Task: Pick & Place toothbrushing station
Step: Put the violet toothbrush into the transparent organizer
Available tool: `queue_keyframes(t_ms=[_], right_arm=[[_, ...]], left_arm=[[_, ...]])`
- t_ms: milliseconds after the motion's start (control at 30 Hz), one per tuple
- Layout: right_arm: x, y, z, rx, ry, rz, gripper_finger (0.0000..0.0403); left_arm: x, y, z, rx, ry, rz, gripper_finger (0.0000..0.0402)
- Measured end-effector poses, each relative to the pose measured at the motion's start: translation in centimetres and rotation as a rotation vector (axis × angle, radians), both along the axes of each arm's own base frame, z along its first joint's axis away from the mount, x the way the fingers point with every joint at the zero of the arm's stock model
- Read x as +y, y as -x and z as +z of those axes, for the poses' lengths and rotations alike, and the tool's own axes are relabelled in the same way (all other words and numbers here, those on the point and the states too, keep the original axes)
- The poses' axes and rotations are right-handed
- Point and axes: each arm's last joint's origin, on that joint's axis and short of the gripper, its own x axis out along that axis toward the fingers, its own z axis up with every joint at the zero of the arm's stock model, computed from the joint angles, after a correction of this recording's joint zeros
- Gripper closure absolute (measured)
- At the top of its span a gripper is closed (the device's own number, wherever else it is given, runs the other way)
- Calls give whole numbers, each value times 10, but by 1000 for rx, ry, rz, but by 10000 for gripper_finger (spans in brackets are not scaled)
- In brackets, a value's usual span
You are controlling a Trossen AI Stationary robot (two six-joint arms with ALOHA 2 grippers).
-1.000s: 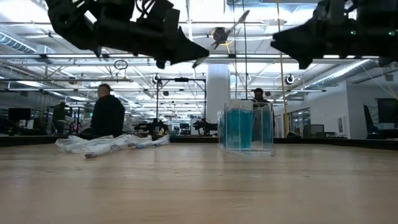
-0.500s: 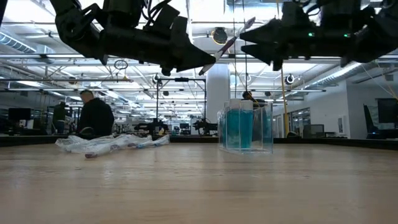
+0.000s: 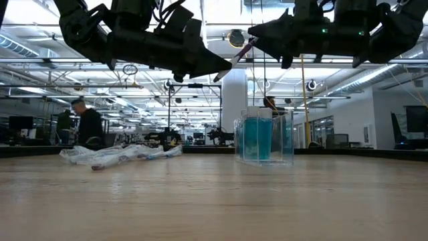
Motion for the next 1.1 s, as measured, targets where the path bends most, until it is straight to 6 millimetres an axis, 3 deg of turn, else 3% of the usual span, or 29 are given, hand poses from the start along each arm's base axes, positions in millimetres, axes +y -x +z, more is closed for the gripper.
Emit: queue_keyframes(t_ms=[433, 700, 967, 1100], right_arm=[[0, 1, 2, -15, 28, 0, 389], [-6, -1, 9, -23, 46, -28, 394], [-18, -21, 23, 255, 57, -56, 395], [-19, -23, 25, 286, 72, -48, 395]], left_arm=[[0, 0, 0, -4, 17, 4, 369], [-4, 1, -1, -4, 63, 60, 326], [-23, 4, -3, 39, -34, 237, 256], [-29, 7, -2, 54, -91, 337, 221]])
